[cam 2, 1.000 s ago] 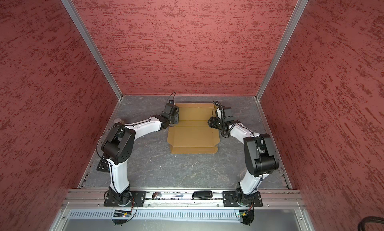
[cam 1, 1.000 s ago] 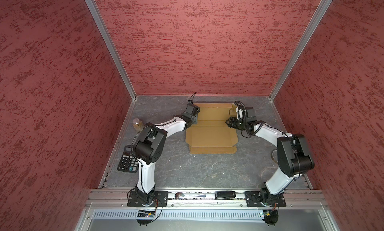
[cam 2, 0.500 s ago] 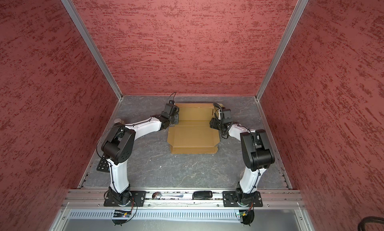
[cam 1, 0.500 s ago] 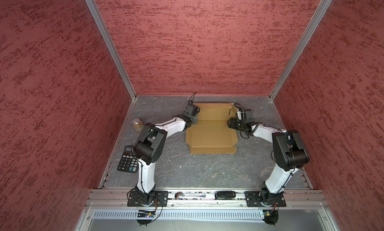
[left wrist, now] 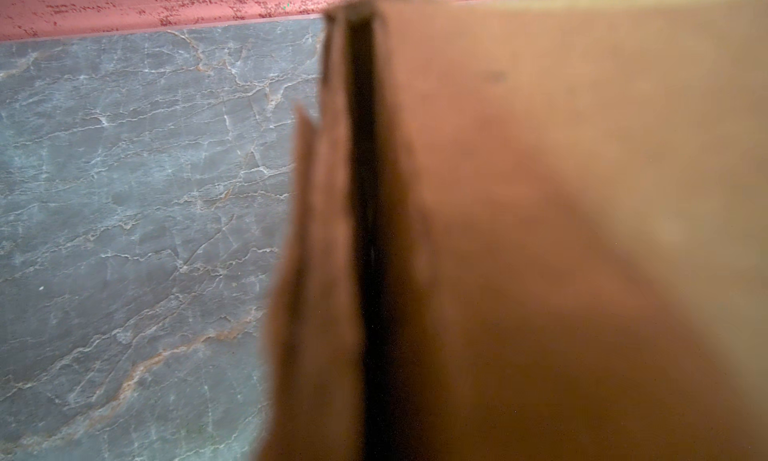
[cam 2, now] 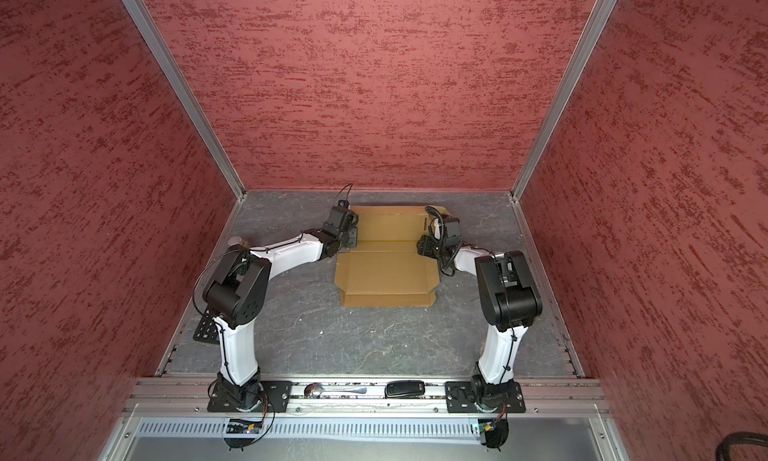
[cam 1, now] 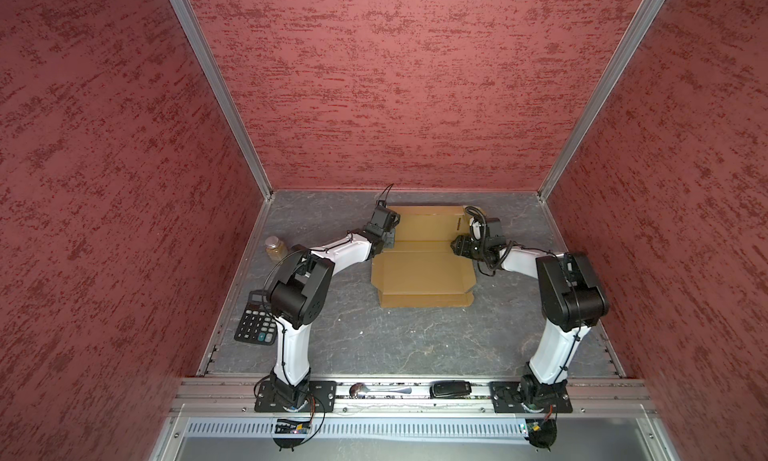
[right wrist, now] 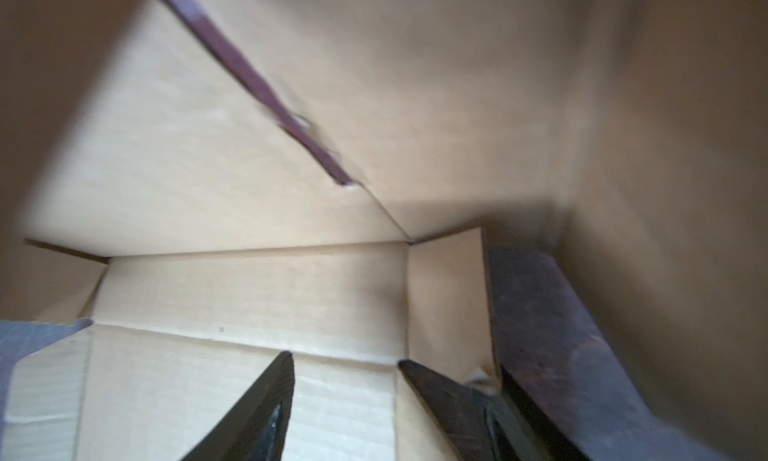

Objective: Fold the paper box

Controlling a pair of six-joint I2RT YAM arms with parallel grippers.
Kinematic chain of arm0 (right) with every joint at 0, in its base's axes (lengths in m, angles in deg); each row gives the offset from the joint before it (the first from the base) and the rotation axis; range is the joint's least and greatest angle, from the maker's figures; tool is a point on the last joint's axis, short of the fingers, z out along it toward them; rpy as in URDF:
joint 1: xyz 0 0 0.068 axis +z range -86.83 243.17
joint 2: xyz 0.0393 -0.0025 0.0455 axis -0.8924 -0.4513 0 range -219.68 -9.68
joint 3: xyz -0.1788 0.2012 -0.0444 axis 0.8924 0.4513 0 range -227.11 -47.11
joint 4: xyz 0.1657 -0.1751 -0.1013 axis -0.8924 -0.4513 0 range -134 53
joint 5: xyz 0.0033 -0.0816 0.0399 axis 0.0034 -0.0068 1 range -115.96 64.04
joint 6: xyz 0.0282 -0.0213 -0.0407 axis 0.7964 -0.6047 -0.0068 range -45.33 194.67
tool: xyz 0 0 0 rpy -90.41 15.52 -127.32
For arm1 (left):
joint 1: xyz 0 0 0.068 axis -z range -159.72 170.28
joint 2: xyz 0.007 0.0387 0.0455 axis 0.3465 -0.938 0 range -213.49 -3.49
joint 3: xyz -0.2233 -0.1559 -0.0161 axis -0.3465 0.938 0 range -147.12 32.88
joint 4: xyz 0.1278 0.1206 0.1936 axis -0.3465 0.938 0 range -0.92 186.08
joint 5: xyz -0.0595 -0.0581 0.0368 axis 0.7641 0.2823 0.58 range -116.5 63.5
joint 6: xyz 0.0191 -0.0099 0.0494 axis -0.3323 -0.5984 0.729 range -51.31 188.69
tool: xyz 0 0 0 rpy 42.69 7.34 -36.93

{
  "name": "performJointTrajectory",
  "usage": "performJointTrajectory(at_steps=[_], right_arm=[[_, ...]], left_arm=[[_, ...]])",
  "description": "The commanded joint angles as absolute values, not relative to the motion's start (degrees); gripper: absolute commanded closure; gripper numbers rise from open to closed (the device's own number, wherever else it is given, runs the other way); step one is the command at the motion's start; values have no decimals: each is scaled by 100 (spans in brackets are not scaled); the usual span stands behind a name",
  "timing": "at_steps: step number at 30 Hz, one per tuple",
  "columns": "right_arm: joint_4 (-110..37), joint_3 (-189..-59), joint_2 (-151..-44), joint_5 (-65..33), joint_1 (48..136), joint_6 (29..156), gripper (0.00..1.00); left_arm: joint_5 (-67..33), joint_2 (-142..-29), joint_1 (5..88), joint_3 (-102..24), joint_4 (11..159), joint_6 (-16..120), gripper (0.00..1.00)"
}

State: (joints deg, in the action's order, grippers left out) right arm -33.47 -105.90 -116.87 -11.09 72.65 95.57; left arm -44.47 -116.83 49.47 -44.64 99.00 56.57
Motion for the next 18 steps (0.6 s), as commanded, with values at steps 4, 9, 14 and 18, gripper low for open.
performJointTrajectory(at_steps=[4,9,14,18], right_arm=[[-3032,-10768,-11436,-519,7270,9344,35],[-3004,-10810,-11478,-276,7317,9278,36],[-3248,-10900,-11464,-372,7354,9157,36],[-3599,-10839,-11148,-596,7353,9031,36]], left_arm=[[-4372,-11801,4945,-4653,10006,5683,92],[-4364,-11819,4966,-4687,10026,5655,92],[-4368,-11829,4959,-4696,10068,5597,92],[-4372,-11819,4905,-4641,10067,5541,92]])
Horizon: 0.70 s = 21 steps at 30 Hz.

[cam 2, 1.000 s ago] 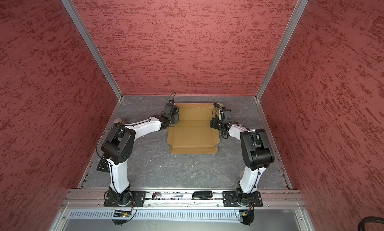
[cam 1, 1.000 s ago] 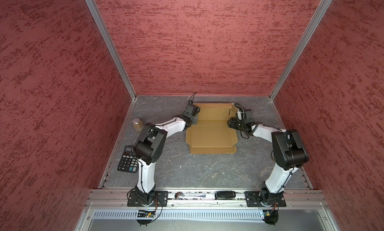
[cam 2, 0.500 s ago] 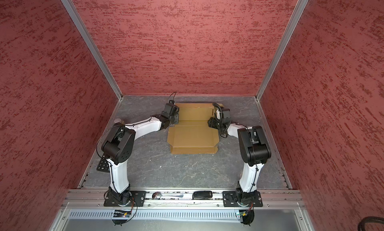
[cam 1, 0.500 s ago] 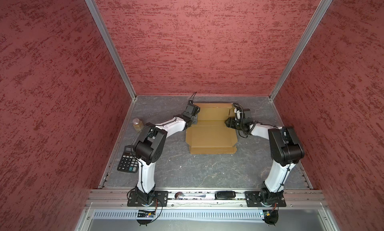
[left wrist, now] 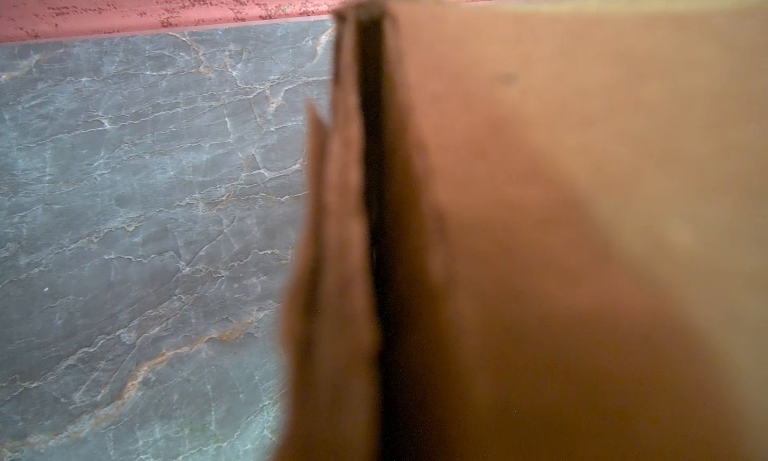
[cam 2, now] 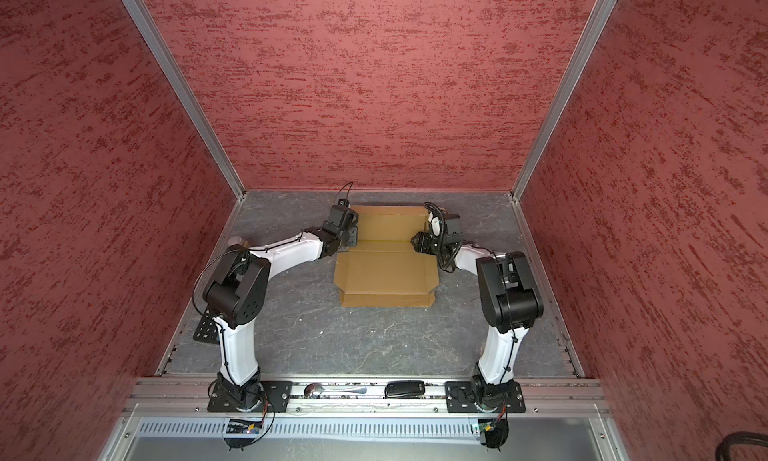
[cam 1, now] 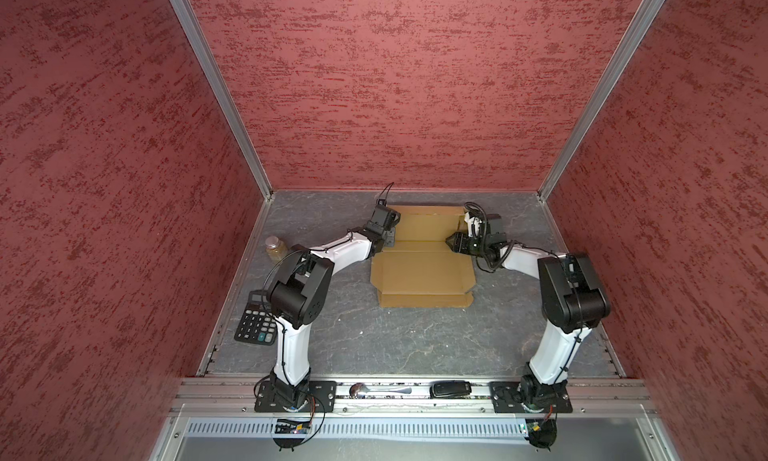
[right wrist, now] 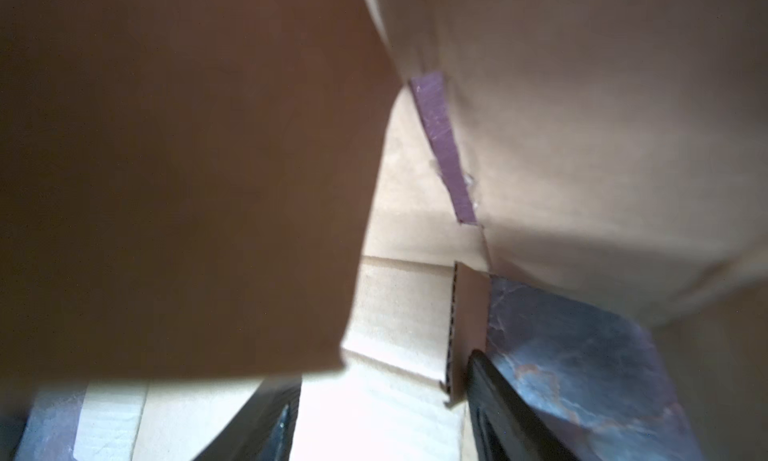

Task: Fold the paper box
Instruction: 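Open the right gripper and draw it back from the box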

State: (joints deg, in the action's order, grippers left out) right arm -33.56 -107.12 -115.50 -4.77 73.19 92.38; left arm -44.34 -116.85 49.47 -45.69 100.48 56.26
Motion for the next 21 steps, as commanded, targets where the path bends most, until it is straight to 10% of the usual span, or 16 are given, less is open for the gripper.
performJointTrajectory(at_steps=[1,21], right_arm=[[-3721,-10829,-11060,-664,7353,8991,35],[-4860,-10200,-8637,-2551,6757,9130,40]], left_arm=[[-4372,-11818,4895,-4625,10065,5518,92],[-4249,-11824,4625,-4410,10042,5326,93]])
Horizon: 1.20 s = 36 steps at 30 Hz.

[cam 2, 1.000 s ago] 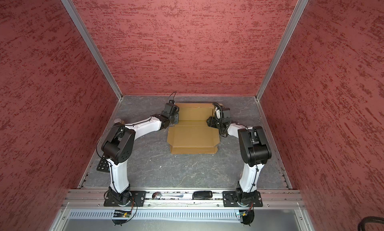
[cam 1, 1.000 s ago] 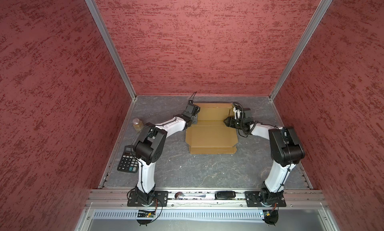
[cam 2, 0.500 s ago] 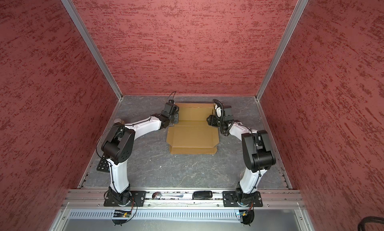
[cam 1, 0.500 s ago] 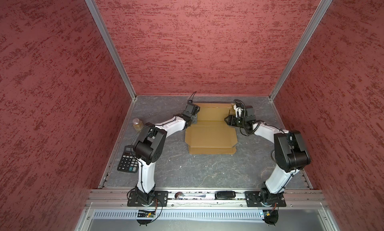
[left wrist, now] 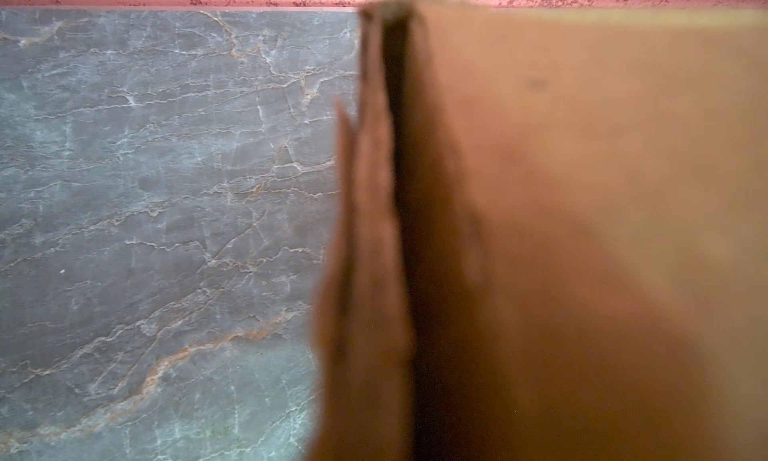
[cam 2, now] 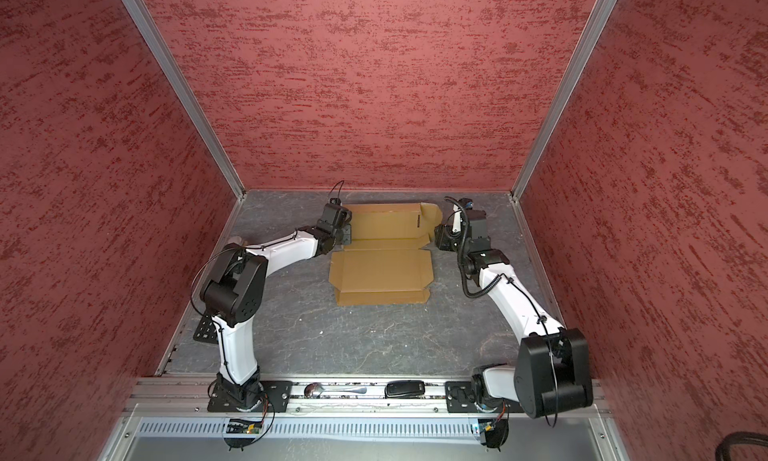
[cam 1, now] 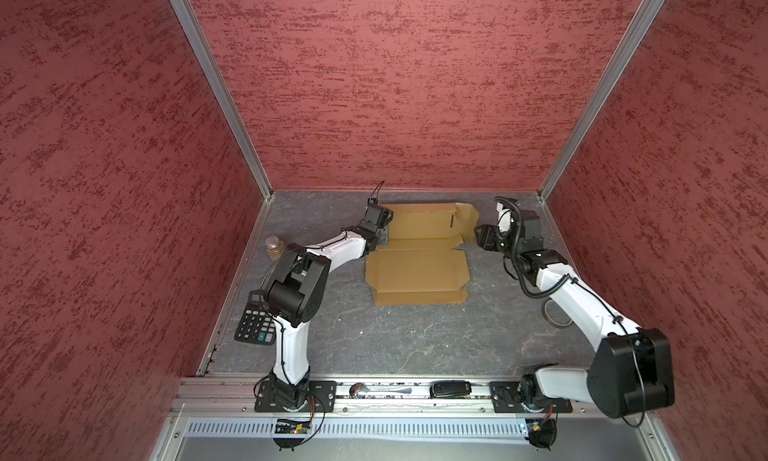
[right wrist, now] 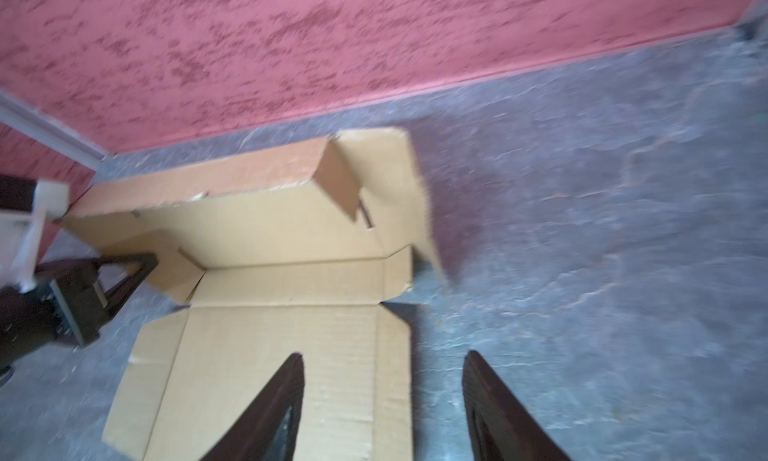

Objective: Fold the paper box

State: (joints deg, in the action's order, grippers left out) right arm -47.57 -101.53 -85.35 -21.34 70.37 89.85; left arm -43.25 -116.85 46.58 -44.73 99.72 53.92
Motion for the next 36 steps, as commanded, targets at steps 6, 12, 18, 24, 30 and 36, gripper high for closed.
performJointTrajectory(at_steps=[6,12,18,24,30,36], right_arm=[[-4469,-10538,-9614,-2027,6169,9175,40],[-4235,-11107,-10735,-1247,5943,8780,40],[-4105,-11342,-11177,-856,5948,8288,39],[-4175,-11610,-11477,-381,5963,8013,39],[-4321,-11542,-11330,-378,6105,7857,40],[-4402,-11072,-10842,-911,6215,7897,41]], left_arm=[[-4236,-11826,4622,-4460,10126,5357,93],[-4267,-11846,4629,-4540,10243,5401,93],[-4258,-11854,4628,-4566,10286,5427,93],[-4233,-11863,4628,-4590,10293,5437,93],[-4205,-11880,4642,-4639,10301,5410,92],[-4205,-11872,4642,-4651,10315,5421,93]])
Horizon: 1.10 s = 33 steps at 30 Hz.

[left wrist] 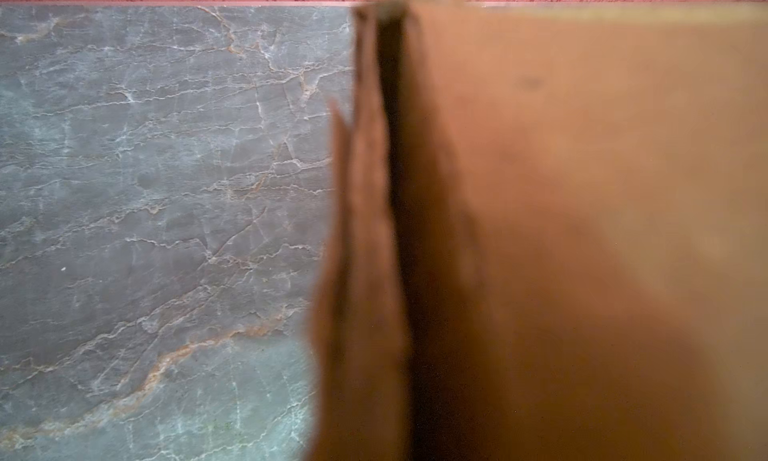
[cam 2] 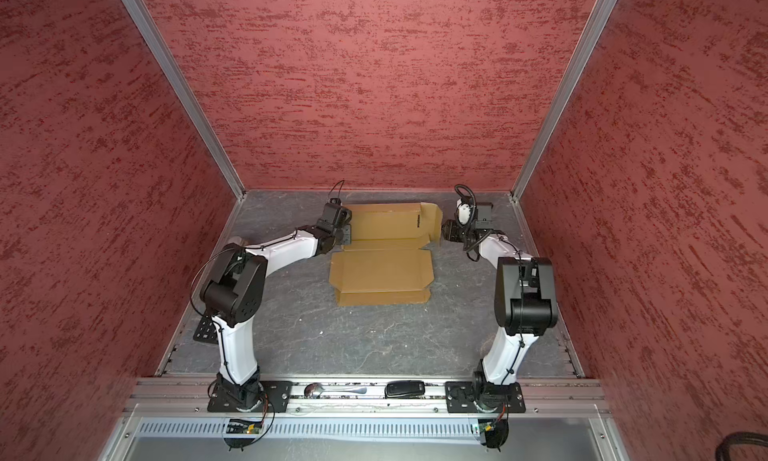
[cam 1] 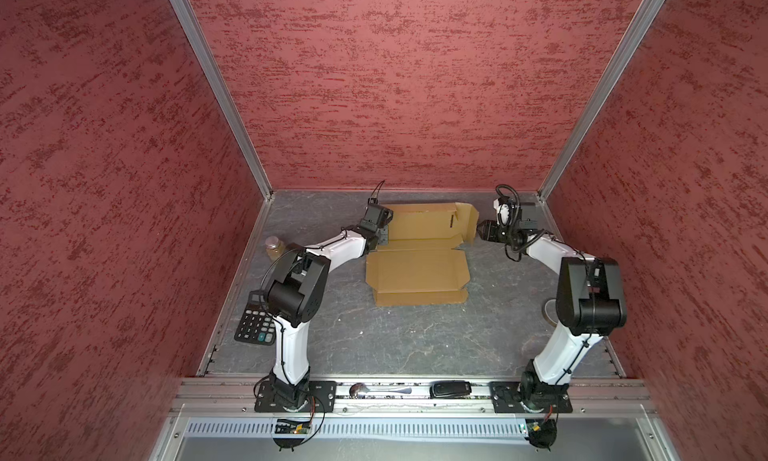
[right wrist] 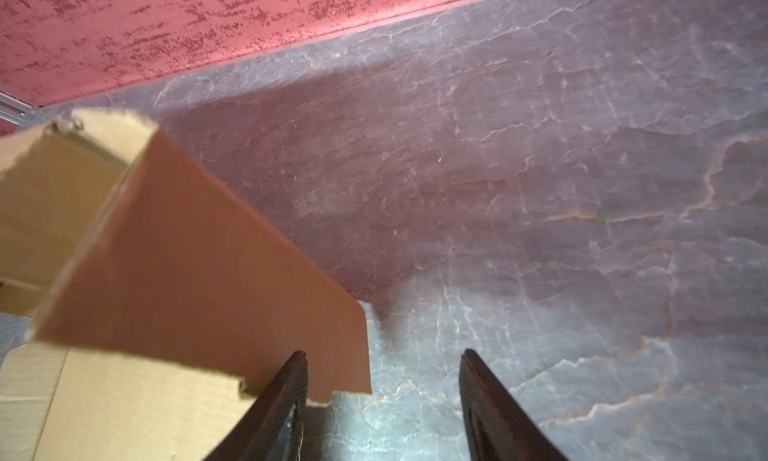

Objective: Fold the paper box

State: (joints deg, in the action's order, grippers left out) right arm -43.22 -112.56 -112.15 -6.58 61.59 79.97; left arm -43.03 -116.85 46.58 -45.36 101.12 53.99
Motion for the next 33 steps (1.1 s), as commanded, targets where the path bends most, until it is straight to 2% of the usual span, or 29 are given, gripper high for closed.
performJointTrajectory(at_steps=[1,9,23,33], right_arm=[[-4394,-10941,-10691,-955,6232,7889,41],[-4348,-10566,-10151,-776,6338,7770,41],[-4092,-11520,-11318,-618,6664,7882,44],[-3957,-11646,-11645,-771,6729,8011,60]], left_arm=[[-4205,-11873,4647,-4649,10322,5419,93],[-4179,-11898,4656,-4677,10301,5443,93],[-4126,-11986,4662,-4774,10320,5421,92],[-4100,-11960,4672,-4720,10292,5317,92]])
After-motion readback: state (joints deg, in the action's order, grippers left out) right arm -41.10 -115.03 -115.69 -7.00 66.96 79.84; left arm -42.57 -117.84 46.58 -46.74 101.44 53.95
